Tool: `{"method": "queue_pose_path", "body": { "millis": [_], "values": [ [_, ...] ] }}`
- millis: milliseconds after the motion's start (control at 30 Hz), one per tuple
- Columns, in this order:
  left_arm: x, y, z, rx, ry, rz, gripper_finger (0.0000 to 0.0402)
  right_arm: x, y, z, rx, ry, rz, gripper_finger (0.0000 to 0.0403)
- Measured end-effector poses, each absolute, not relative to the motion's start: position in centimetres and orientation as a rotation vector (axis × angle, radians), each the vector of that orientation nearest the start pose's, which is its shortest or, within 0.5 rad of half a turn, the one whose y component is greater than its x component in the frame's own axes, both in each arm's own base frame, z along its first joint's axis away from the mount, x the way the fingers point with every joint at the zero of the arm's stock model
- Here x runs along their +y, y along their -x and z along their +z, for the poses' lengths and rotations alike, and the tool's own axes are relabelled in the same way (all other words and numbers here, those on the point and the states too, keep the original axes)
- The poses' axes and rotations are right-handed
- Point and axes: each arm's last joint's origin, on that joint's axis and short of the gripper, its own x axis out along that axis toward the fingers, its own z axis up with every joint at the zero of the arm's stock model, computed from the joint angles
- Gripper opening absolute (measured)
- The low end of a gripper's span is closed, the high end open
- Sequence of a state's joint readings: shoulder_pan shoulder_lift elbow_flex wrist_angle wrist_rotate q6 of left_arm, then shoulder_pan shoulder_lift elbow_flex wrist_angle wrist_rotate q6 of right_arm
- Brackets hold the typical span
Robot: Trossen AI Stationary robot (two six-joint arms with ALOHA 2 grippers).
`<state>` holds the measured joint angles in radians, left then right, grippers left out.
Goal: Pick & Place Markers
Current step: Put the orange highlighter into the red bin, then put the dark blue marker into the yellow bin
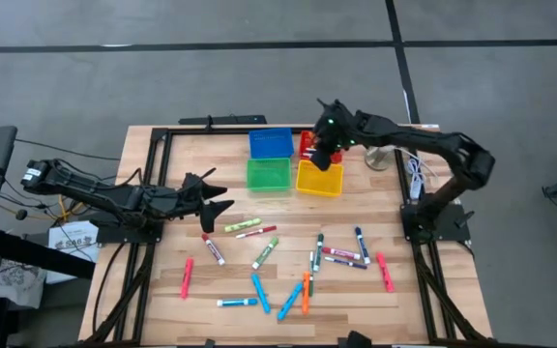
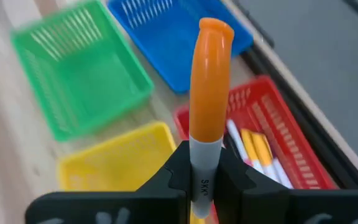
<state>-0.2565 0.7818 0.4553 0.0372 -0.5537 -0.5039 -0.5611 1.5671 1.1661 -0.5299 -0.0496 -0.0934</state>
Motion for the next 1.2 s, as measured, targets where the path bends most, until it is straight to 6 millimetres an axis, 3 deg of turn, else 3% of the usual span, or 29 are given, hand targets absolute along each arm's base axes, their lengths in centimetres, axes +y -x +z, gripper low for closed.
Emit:
{"method": "queue_pose_path", "body": {
  "millis": [300, 667, 900, 1200],
  "values": [
    [-2.8, -17.1, 24.2, 0.180, 0.383, 0.363, 0.0246, -20.6, -27.3, 20.7, 1.118, -0.198, -0.422, 0.0027],
    [-1.8, -17.2, 24.2, 0.165, 0.389, 0.422, 0.0246, -23.3, -26.8, 18.0, 1.214, -0.165, -0.413, 0.0048],
    [-1.5, -17.3, 24.2, 0.160, 0.394, 0.441, 0.0246, -24.0, -27.7, 18.3, 1.226, -0.130, -0.380, 0.0036],
    [-1.5, -17.3, 24.3, 0.154, 0.397, 0.439, 0.0246, -24.9, -28.7, 21.3, 1.172, -0.075, -0.384, 0.0040]
  ]
}}
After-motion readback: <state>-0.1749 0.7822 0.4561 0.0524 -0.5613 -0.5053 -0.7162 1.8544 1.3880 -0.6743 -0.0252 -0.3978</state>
